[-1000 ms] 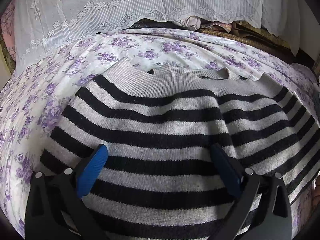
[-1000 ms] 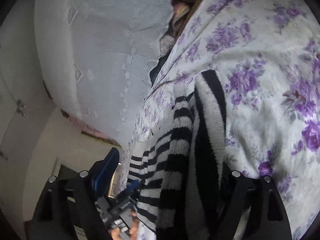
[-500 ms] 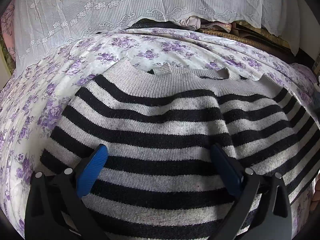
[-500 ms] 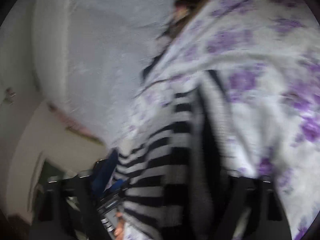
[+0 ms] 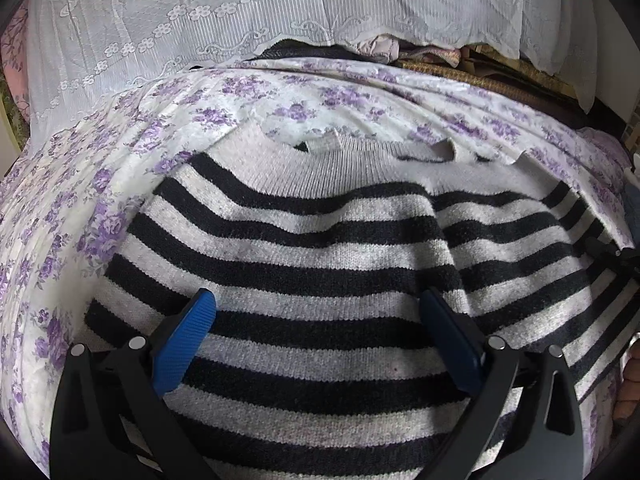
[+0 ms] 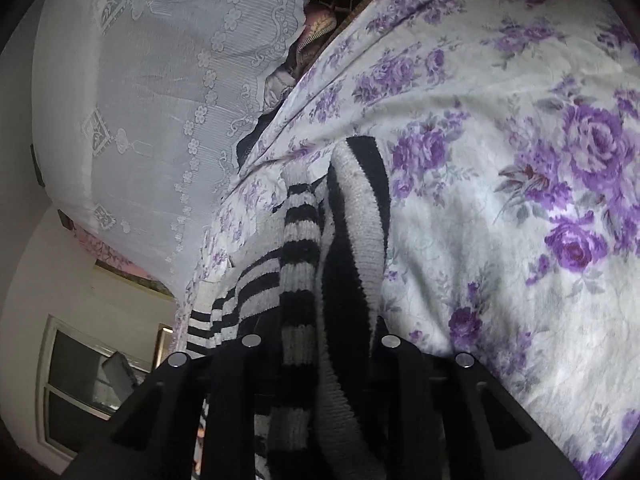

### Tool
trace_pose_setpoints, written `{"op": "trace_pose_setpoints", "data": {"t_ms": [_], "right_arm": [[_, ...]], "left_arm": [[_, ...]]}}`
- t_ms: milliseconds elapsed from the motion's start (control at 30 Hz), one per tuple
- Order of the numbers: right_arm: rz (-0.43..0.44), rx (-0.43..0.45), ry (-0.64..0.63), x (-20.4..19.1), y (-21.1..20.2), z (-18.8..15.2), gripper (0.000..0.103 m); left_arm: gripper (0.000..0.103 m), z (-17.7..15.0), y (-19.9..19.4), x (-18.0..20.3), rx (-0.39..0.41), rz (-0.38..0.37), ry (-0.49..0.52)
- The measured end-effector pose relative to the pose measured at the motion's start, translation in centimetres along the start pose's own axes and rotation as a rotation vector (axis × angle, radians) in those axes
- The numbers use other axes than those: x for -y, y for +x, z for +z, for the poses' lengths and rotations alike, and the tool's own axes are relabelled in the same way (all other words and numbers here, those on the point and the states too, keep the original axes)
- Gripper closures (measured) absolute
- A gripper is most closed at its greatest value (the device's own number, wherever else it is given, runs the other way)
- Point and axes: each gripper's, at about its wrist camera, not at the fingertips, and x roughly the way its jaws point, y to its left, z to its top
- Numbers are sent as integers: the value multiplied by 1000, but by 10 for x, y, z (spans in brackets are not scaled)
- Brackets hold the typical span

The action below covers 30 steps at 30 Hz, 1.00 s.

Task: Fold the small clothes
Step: 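Lift the sleeve with the right tool and fold it across the sweater body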

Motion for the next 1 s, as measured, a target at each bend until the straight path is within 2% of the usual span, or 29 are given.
{"op": "trace_pose_setpoints", "data": {"t_ms": [200, 500, 733, 867, 1000], "right_arm": [[-33, 40, -40, -13, -6, -4, 80], [-102, 94, -138, -56, -13, -15, 80], [-133, 113, -164, -72, -12, -20, 80], [-132, 119, -169, -79, -12, -23, 80], [-123, 126, -191, -87, -14, -27, 80]], "left_arm": [[4, 1, 5, 8, -10, 33, 39], [4, 6, -1, 1, -13, -1, 22], [4, 12, -11, 0, 6, -50, 17], [4, 31, -4, 3, -38, -94, -17], [4, 53, -1, 30, -45, -112, 30]]}}
